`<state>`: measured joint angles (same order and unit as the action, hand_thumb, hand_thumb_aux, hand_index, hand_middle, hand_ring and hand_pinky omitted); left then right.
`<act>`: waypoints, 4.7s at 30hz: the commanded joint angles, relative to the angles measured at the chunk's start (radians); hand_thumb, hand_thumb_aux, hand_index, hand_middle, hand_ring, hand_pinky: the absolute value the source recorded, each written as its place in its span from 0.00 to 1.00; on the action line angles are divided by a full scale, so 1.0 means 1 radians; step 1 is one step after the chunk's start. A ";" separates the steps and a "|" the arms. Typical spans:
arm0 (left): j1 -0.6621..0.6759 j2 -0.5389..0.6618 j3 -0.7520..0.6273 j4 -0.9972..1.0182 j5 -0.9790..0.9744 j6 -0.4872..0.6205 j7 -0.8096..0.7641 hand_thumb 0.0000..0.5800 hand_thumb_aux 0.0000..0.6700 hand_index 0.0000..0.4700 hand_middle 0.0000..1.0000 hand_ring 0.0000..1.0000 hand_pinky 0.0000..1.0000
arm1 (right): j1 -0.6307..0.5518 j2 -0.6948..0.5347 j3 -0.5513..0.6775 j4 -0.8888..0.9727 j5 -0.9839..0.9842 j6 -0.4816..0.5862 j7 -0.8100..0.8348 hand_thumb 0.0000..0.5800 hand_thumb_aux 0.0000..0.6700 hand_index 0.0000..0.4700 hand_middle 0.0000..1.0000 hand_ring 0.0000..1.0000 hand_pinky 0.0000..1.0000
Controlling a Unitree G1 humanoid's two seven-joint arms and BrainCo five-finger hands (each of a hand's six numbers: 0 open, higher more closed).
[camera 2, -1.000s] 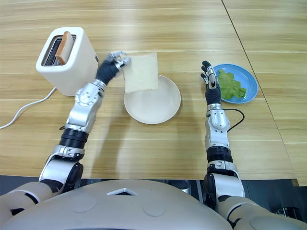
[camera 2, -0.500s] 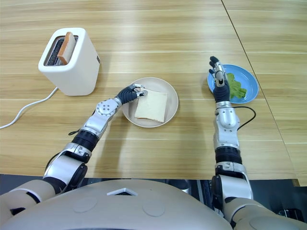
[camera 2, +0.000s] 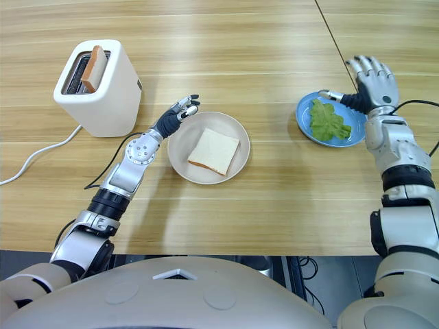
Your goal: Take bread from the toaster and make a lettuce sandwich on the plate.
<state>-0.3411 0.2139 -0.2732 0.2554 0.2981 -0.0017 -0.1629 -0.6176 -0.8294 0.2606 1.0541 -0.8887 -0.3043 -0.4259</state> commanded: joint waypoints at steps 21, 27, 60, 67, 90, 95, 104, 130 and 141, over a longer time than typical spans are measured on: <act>0.023 -0.012 0.004 -0.020 0.002 0.057 -0.023 0.00 0.00 0.00 0.00 0.00 0.00 | -0.049 0.078 0.260 0.278 -0.009 0.101 0.007 1.00 1.00 0.98 0.00 0.00 0.00; 0.023 -0.013 0.006 -0.021 0.004 0.057 -0.015 0.00 0.00 0.00 0.00 0.00 0.00 | -0.058 0.043 0.245 0.233 0.023 0.065 -0.056 1.00 1.00 0.98 0.03 0.03 0.03; -0.026 -0.035 0.139 0.069 -0.096 -0.027 0.048 0.00 0.00 0.00 0.00 0.00 0.00 | 0.272 0.243 0.345 -0.831 -0.121 0.034 0.249 1.00 1.00 0.98 1.00 1.00 1.00; -0.029 -0.035 0.133 0.079 -0.089 -0.030 0.054 0.00 0.00 0.00 0.00 0.00 0.00 | 0.324 0.193 0.291 -0.991 -0.122 0.019 0.318 1.00 1.00 0.98 1.00 1.00 1.00; -0.030 -0.037 0.115 0.113 -0.059 -0.035 0.056 0.00 0.00 0.00 0.00 0.00 0.00 | 0.277 0.319 0.337 -0.750 -0.125 -0.077 0.266 0.00 0.00 0.00 0.00 0.00 0.00; -0.030 -0.035 0.119 0.108 -0.058 -0.039 0.062 0.00 0.00 0.00 0.00 0.00 0.00 | 0.334 0.263 0.257 -0.943 -0.074 -0.082 0.293 0.00 0.00 0.00 0.00 0.00 0.00; -0.028 -0.010 0.139 0.037 -0.043 -0.072 0.092 0.00 0.00 0.00 0.00 0.00 0.00 | 0.412 0.174 0.054 -1.218 0.011 -0.047 0.361 0.00 0.00 0.00 0.00 0.00 0.00; -0.142 0.279 0.178 0.207 0.448 0.331 0.308 0.00 0.00 0.00 0.00 0.00 0.00 | 0.476 0.182 -0.110 -1.157 0.065 -0.027 0.348 0.00 0.00 0.00 0.00 0.00 0.00; -0.115 0.289 0.262 0.039 0.362 0.261 0.425 1.00 1.00 0.98 1.00 1.00 1.00 | 0.480 0.183 -0.114 -1.153 0.056 -0.021 0.341 0.00 0.00 0.00 0.00 0.00 0.00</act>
<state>-0.4660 0.5037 -0.0199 0.3292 0.6727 0.2708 0.2449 -0.1452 -0.6444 0.1566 -0.1011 -0.8304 -0.3312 -0.0890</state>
